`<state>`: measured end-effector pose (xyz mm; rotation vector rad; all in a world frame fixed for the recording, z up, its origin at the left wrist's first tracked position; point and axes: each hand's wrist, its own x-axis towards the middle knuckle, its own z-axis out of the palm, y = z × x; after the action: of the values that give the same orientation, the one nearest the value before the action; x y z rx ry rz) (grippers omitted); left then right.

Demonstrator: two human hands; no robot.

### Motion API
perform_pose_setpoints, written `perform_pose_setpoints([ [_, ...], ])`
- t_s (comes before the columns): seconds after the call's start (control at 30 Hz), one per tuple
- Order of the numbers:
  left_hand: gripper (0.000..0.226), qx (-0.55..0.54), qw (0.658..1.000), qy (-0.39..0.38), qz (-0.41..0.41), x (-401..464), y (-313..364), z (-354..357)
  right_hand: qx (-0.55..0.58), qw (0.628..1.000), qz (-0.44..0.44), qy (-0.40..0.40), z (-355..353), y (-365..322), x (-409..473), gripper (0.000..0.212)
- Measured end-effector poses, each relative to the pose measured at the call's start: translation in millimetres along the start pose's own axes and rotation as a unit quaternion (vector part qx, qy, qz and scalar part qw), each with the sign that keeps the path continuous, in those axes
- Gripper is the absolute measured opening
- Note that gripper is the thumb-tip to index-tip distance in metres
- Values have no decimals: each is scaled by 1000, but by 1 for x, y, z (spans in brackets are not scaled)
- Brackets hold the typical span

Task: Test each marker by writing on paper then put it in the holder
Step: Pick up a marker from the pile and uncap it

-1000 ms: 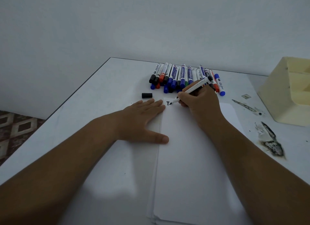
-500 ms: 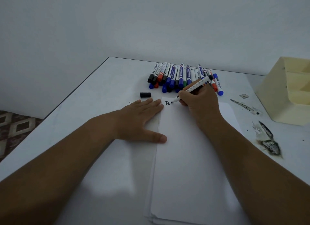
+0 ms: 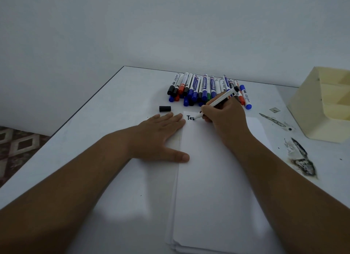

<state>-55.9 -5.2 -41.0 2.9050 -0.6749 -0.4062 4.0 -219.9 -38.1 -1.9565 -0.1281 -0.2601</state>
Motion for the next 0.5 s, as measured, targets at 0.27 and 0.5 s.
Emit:
perform_pose_setpoints([
  [0.27,120,5,1000,2,-1,0,-3,2,17,999,10,43,0,-1,-1,9],
  [0.5,121,4,1000,4,-3,-1,-1,1,-9,999,13,36,1,1,1,12],
])
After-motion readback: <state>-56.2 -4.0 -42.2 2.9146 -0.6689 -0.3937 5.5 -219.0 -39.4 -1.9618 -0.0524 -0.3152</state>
